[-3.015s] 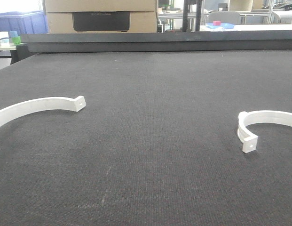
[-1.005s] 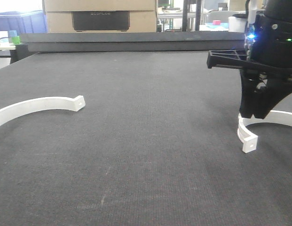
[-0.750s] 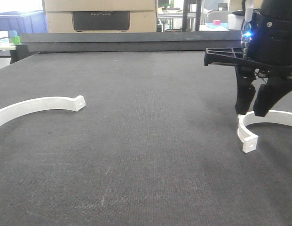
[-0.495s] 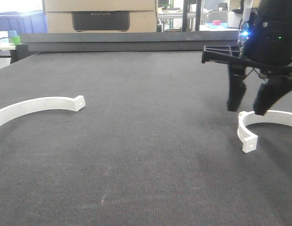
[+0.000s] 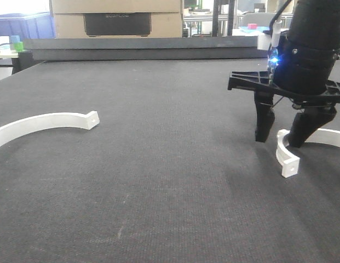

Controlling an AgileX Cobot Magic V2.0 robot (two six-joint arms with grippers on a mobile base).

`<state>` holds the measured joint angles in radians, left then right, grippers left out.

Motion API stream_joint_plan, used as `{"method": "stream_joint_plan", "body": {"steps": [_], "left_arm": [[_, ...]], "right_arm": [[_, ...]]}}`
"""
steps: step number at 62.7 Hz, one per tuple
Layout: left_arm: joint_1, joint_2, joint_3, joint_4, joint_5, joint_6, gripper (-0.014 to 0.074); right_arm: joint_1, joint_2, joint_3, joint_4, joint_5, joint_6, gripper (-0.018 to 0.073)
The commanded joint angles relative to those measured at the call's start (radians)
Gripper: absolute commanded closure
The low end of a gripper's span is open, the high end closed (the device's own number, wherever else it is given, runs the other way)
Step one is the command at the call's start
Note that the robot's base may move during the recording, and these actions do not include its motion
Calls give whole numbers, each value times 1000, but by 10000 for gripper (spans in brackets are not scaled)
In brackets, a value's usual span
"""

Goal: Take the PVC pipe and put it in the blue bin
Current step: 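Lower the right gripper onto the nearer white pipe arc and close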

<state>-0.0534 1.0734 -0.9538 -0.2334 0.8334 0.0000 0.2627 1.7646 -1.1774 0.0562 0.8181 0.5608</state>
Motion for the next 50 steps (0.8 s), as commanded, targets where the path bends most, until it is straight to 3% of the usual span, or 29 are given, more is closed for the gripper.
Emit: {"method": "stream_joint_plan", "body": {"steps": [1,26,32,39,50], "left_arm": [[1,1,1,-7,-3,0,708],[1,1,1,-7,-2,0,708],[1,1,1,-7,-2,0,708],[1,1,1,-7,-2,0,708],[1,1,1,-7,-6,0,708]], "right_arm": [[2,13,-7,-5,-4,3,388],[2,21,-7,-5,25,3,398],[2,21,-7,-5,26,-1,507],[2,21,-7,-16,30,-12,727],[2,0,-16,-56,74,-67,727]]}}
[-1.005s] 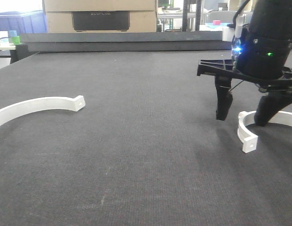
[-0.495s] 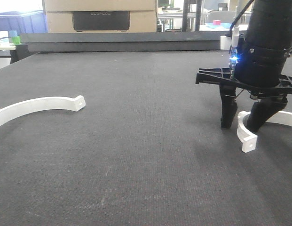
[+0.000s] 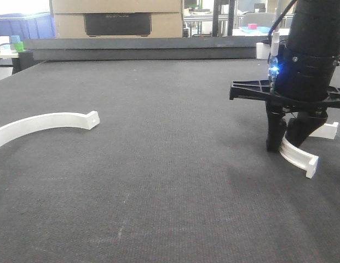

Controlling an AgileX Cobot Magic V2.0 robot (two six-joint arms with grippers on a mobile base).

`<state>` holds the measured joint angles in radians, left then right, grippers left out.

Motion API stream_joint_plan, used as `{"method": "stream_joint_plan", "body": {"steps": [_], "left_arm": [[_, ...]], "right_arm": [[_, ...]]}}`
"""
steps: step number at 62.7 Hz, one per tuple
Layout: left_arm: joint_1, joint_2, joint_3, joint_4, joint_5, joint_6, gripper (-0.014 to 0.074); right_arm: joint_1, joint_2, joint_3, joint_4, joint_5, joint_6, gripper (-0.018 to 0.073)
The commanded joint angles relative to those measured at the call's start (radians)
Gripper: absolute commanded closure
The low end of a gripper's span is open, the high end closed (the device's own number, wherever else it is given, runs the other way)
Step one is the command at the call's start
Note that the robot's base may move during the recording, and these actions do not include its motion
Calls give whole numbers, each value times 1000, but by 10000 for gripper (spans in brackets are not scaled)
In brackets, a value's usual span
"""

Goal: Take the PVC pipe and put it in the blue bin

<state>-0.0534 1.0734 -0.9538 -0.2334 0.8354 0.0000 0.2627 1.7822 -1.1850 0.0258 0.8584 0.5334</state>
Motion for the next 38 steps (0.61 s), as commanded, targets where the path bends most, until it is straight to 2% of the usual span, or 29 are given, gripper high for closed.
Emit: {"method": "stream_joint_plan", "body": {"steps": [1,11,22,30,38], "left_arm": [[1,1,1,-7,-8,0,708],[1,1,-1,-7,2,0,708],[1,52,-70,12,102,0,708],[1,189,-201,67,233,0,708],[1,347,-310,138,278,0,708]], "right_arm": [[2,-23,-13,-26,41,-53,727],[2,-122,-33,-26,62,-192,727],[2,-276,-33,-26,54,-341,727],[2,-353,-33,-26,43,-356,727],[2,-375,-33,-26,34,-356,727]]}}
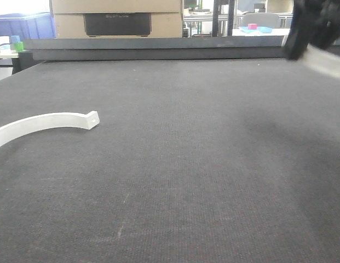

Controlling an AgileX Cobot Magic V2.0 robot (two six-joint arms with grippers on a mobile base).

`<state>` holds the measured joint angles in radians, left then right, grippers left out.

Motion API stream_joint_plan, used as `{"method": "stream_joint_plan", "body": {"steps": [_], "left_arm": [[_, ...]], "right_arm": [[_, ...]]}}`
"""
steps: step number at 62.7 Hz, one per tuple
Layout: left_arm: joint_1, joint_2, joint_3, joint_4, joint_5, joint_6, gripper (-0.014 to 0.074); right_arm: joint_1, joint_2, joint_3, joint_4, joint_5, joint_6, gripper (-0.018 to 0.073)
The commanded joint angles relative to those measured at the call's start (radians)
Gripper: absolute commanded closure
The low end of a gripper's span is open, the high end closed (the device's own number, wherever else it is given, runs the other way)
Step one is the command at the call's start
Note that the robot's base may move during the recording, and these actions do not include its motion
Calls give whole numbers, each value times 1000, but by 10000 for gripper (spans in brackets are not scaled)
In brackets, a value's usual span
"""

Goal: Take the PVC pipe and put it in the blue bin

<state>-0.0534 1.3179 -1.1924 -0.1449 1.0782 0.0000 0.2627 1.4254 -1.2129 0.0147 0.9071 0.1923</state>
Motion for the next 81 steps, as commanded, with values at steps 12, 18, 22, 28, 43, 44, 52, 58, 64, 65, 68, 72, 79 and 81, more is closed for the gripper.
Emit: {"method": "stream_joint_plan", "body": {"steps": [12,18,22,28,43,44,52,58,64,65,68,72,79,81], "left_arm": [[1,305,-188,82,40,0,708],[1,373,-204,82,26,0,693],[1,406,-204,85,12,0,627],[1,449,-204,99,-10,0,434],[1,507,-204,106,-47,0,281],[1,511,-204,106,-47,0,281],[1,539,-204,108,-47,0,289],[1,564,-204,111,-39,0,316],[1,578,-204,123,-31,0,332],[1,579,-204,125,-31,0,332],[1,583,-204,130,-29,0,333],[1,587,-204,130,-26,0,333],[1,601,-204,130,-7,0,333],[-1,605,-204,130,-3,0,333]], "right_arm": [[2,-18,14,-15,-17,-15,727],[2,-18,34,-15,-25,-15,727],[2,-18,45,-15,-27,-15,727],[2,-18,60,-15,-40,-15,727],[2,-18,66,-15,-53,-15,727],[2,-18,66,-15,-53,-15,727],[2,-18,66,-15,-62,-15,727],[2,-18,66,-15,-63,-15,727],[2,-18,66,-15,-63,-15,727],[2,-18,66,-15,-63,-15,727],[2,-18,66,-15,-63,-15,727],[2,-18,66,-15,-63,-15,727],[2,-18,66,-15,-66,-15,727],[2,-18,66,-15,-66,-15,727]]}}
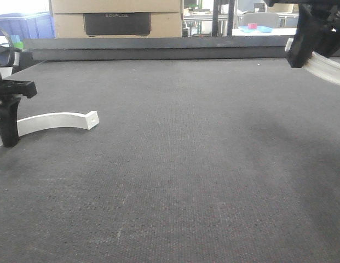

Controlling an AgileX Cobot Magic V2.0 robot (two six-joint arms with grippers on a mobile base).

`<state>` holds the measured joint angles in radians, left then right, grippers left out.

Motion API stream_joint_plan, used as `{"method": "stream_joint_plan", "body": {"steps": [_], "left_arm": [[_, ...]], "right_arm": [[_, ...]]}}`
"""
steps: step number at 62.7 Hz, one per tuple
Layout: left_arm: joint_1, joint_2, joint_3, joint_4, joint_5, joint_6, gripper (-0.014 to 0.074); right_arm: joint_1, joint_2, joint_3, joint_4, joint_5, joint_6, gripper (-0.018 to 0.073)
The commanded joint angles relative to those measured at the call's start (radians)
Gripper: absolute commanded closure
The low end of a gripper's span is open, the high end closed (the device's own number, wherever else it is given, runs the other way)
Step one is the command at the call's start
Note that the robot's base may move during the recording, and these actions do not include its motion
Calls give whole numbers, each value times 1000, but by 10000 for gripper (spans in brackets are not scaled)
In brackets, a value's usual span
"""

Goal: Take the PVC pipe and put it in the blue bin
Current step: 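Close the left gripper on the second white pipe arc and lift it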

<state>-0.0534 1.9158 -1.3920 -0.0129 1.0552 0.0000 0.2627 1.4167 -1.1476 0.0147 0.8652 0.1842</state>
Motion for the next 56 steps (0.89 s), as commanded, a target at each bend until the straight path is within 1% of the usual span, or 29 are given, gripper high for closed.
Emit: {"method": "stream_joint_plan", "body": {"steps": [1,12,18,23,25,30,31,43,56], "left_arm": [[-1,7,-4,-2,23,0,333],[-16,7,-4,0,25,0,335],[-30,7,-4,2,25,0,377],[-40,7,-4,2,25,0,474],[-45,7,-4,6,25,0,541],[-49,7,-4,13,28,0,664],[-49,7,-4,13,30,0,703],[-49,-5,-4,23,65,0,707],[-49,-113,-4,23,71,-6,707]], "right_arm": [[2,-9,1,-15,-27,-7,727],[2,-9,1,-15,-43,-7,727],[2,-9,1,-15,-50,-7,727],[2,-9,1,-15,-61,-7,727],[2,-9,1,-15,-66,-7,727],[2,-9,1,-15,-66,-7,727],[2,-9,1,-15,-66,-7,727],[2,-14,1,-4,-66,-4,727],[2,-71,-9,-2,-94,-4,727]]}}
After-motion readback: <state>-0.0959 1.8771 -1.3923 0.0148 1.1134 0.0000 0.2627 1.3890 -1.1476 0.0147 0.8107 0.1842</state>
